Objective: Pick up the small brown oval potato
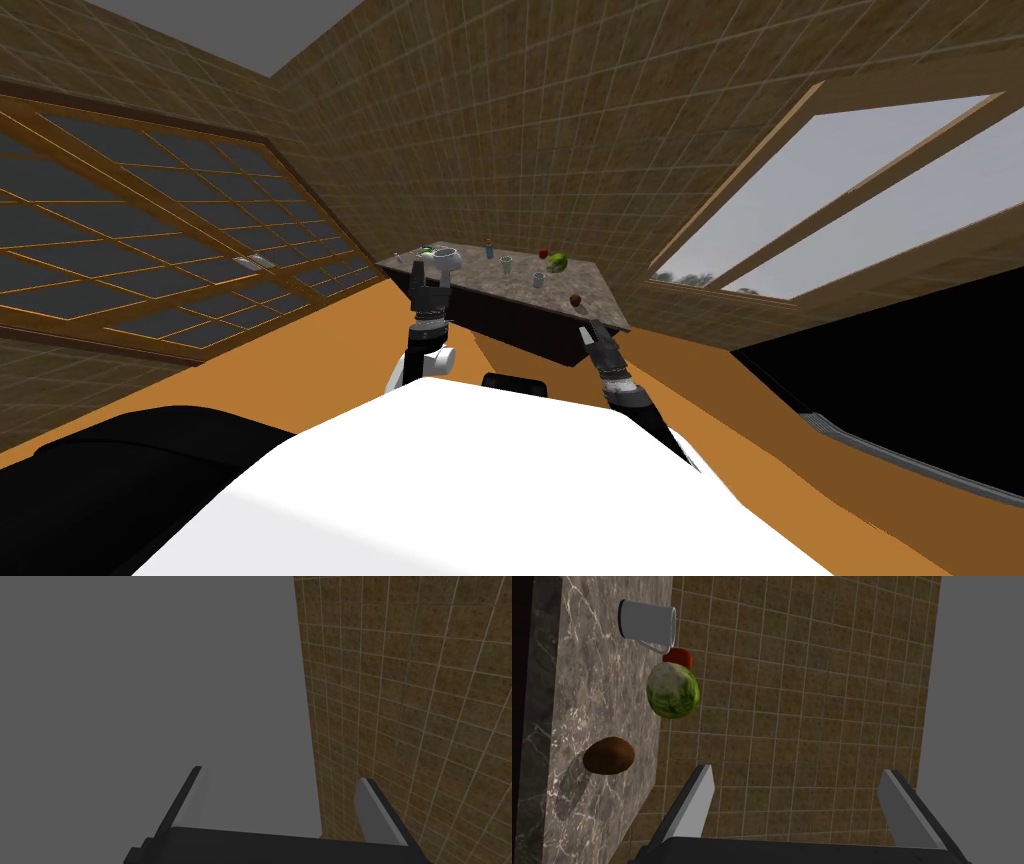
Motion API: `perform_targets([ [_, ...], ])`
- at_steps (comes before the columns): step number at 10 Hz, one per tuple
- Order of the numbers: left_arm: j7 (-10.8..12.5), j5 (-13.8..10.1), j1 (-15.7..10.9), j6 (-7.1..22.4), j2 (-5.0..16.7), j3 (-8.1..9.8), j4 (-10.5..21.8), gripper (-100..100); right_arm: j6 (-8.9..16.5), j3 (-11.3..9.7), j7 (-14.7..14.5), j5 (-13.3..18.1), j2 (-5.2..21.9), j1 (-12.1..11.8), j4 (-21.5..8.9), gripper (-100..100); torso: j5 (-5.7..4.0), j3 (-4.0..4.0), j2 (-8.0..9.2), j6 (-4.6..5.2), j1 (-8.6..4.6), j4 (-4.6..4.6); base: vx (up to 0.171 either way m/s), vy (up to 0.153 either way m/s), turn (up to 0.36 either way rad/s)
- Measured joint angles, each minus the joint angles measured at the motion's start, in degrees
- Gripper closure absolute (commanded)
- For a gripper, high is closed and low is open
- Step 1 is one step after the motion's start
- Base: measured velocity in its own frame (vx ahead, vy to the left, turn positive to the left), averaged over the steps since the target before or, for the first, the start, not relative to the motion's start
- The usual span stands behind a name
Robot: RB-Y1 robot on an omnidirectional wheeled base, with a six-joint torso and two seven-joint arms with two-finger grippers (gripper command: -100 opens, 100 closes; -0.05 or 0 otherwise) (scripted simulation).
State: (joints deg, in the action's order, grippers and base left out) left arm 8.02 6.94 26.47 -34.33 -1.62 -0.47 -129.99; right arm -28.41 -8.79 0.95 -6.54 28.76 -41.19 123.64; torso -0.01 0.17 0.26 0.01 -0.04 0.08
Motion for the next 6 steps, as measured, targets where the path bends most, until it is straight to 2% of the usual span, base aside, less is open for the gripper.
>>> perform_targets([
  [1,0.00,0.00,-0.01,0.00,0.00,0.00,0.00,0,0.30,-0.71,-0.24,-0.92,1.61,-0.89,-1.08,-100,0.00,0.01,0.03,-0.01,-0.01,0.00,-0.068,0.014,0.051],
  [3,0.00,0.00,-0.01,0.00,0.00,0.00,0.00,0,1.41,-1.44,-0.61,-2.57,5.17,-3.20,-1.27,-100,0.02,0.01,0.03,-0.01,0.12,0.00,-0.071,0.036,0.081],
  [6,0.00,0.00,0.00,0.00,0.00,0.00,0.00,0,2.72,-2.89,-1.21,-4.75,10.20,-5.10,-3.32,-100,0.01,0.00,-0.01,0.00,0.04,0.00,-0.077,0.021,0.089],
])
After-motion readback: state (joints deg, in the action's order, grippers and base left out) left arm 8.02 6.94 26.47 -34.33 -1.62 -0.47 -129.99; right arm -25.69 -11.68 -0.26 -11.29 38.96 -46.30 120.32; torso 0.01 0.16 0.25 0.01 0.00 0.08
